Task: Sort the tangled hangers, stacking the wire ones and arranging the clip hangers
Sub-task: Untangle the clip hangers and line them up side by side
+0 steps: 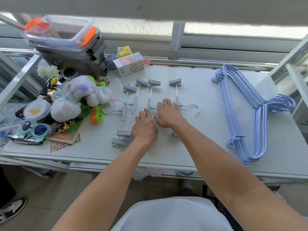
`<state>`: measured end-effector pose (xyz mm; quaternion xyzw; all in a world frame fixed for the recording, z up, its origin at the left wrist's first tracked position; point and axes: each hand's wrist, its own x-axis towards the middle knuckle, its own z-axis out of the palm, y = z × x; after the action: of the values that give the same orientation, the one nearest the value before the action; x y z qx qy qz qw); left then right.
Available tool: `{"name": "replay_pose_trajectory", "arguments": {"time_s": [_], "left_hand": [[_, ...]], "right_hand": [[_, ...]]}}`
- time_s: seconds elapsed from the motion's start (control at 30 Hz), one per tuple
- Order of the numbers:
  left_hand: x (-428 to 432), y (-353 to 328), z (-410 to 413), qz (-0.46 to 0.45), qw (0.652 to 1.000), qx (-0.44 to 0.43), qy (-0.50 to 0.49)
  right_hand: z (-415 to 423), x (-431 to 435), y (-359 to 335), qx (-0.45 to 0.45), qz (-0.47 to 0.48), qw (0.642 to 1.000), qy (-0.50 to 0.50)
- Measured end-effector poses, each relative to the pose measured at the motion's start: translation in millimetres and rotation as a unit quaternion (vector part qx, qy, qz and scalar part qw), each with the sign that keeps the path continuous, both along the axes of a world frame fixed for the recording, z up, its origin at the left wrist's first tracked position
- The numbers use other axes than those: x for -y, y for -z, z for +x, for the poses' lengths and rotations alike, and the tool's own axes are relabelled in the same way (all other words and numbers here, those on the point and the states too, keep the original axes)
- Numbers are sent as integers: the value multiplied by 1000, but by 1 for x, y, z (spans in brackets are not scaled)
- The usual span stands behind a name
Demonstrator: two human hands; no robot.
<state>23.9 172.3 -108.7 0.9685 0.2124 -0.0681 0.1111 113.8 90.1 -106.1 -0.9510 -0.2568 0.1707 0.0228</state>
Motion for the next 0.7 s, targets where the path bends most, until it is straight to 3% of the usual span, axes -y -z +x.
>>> {"name": "replay_pose_trajectory", "arguments": {"time_s": [0.13, 0.2, 0.37, 0.43, 0.57, 0.7], "left_hand": [[0, -1, -1, 6, 1000, 2, 22], [1, 0, -2, 7, 1000, 6, 21], [2, -1, 2, -11, 1000, 5, 11], [3, -4, 7, -33, 999, 22, -14], [-3, -4, 16, -71, 992, 86, -54], [-10, 1, 21, -54, 992, 112, -34]], "right_hand": [[7, -11, -9, 61, 84, 993, 47], [18, -20, -16, 46, 128, 990, 46], [43, -36, -23, -48, 99, 992, 55], [37, -33, -21, -3, 123, 988, 90], [12, -3, -10, 178, 206, 928, 254], [3, 28, 7, 107, 238, 907, 331]]}}
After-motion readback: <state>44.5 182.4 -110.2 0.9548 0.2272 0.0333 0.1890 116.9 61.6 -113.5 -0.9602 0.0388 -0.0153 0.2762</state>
